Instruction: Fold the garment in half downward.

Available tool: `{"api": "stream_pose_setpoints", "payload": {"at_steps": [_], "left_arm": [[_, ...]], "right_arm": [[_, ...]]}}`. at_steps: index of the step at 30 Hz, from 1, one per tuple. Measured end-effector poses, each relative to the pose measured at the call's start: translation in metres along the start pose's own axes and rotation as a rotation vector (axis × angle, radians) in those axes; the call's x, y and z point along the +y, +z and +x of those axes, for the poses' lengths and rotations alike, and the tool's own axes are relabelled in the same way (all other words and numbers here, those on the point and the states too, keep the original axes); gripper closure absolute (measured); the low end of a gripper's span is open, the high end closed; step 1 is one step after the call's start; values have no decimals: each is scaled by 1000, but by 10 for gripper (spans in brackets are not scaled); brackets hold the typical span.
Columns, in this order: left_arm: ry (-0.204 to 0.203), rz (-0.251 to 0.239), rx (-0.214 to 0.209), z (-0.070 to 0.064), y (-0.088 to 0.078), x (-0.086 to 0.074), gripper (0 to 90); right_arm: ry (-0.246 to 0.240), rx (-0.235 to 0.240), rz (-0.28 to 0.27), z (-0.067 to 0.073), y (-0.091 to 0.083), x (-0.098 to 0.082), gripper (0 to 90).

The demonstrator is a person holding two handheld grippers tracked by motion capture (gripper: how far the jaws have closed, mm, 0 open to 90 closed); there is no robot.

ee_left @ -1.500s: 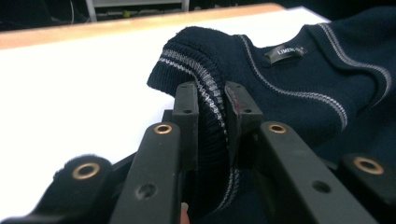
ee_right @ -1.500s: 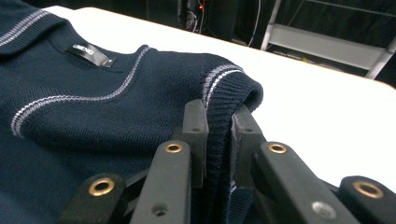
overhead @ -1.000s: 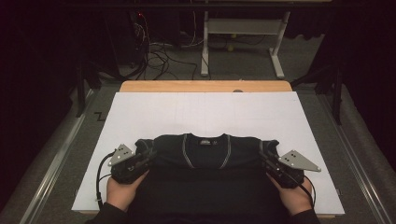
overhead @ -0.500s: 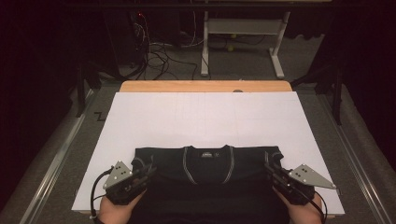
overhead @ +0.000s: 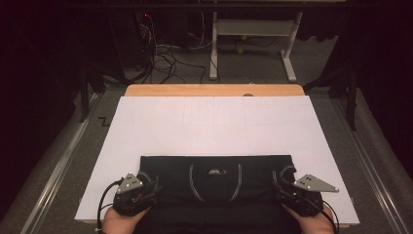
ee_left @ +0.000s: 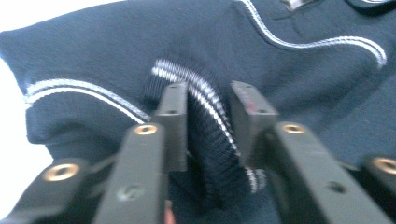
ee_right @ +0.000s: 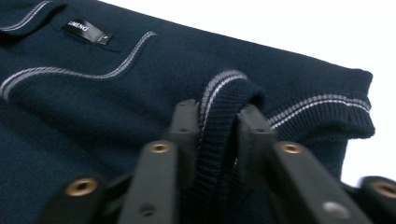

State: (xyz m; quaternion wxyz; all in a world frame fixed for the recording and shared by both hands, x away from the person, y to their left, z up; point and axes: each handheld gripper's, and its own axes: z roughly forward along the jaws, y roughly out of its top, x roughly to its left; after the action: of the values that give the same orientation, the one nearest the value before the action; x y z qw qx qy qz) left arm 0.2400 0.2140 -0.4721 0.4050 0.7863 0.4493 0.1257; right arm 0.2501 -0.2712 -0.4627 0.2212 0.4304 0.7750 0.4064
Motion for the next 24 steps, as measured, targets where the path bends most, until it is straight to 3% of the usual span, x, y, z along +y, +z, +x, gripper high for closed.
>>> {"api": "stream_pose_setpoints", "payload": {"at_steps": [2,6,9,11,12,15,18,20,22,24], "left_arm": [[-4,-29,7,2,-4,2,490],[-35,-99,35,8,-14,5,454],[-58,-120,81,18,-14,6,419],[-98,-130,97,29,-10,7,415],[-130,-122,118,37,-7,8,385],[-160,-91,167,50,3,12,300],[-225,-23,153,61,16,15,216],[-223,32,160,62,23,16,215],[-191,44,158,60,25,18,227],[-176,45,132,59,27,18,363]], "right_arm": [[21,-12,-29,-2,-2,1,566],[44,-43,-78,-7,-9,5,493],[50,-81,-76,-14,-9,6,470],[50,-118,-72,-20,-6,7,445],[67,-126,-68,-24,-3,7,431],[103,-164,-53,-34,6,12,407],[138,-184,-14,-44,21,16,354],[144,-190,22,-50,32,17,332],[157,-205,64,-54,40,17,327],[178,-202,99,-58,45,17,334]]}}
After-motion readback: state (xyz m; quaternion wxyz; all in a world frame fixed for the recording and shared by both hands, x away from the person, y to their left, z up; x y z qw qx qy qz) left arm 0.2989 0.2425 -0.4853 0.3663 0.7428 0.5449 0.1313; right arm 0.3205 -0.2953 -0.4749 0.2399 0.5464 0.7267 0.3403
